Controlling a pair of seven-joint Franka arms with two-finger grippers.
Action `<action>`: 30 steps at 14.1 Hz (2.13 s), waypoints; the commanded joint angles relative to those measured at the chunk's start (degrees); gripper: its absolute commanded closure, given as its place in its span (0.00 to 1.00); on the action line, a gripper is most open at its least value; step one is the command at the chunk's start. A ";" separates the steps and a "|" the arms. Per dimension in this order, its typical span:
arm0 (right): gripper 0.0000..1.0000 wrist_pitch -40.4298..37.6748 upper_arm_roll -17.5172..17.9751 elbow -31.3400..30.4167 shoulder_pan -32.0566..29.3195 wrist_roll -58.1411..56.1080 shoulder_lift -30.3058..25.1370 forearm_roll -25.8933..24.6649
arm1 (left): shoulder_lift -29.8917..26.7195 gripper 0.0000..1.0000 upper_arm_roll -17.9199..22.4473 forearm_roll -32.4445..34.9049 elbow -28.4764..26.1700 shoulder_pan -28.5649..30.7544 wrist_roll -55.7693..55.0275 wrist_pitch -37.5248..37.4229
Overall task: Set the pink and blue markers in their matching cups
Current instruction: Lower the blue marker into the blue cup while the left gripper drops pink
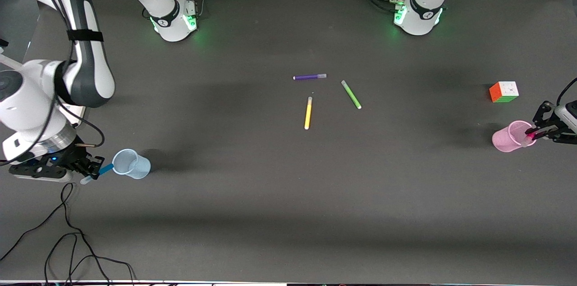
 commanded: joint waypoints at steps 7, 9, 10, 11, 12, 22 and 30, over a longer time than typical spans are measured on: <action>1.00 12.50 -0.79 -12.70 0.84 -4.40 -0.71 -1.30 | 7.37 1.00 -0.73 -10.37 0.05 7.05 26.54 1.42; 1.00 13.04 -0.79 -12.88 0.75 -4.41 0.61 -1.30 | 8.52 1.00 -0.73 -12.92 0.13 7.85 32.17 0.98; 1.00 13.30 -0.79 -12.88 0.84 -4.32 1.13 -1.13 | 8.70 1.00 -0.73 -13.98 0.13 8.12 34.81 0.37; 1.00 13.48 -0.79 -12.88 0.75 -4.32 1.14 -1.04 | 8.79 1.00 -0.73 -15.30 0.05 8.29 37.10 -0.25; 1.00 13.57 -0.79 -12.88 0.75 -4.41 1.23 -0.86 | 9.05 1.00 -0.73 -16.79 0.05 8.99 39.65 -2.43; 0.00 13.13 -0.70 -11.04 0.84 -3.97 1.84 -0.51 | 13.61 1.00 -0.82 -21.36 1.54 14.88 47.74 -9.48; 0.00 -18.37 -0.97 6.69 0.75 -4.32 -0.35 1.15 | 16.70 0.73 -0.82 -21.81 5.58 16.12 49.34 -12.56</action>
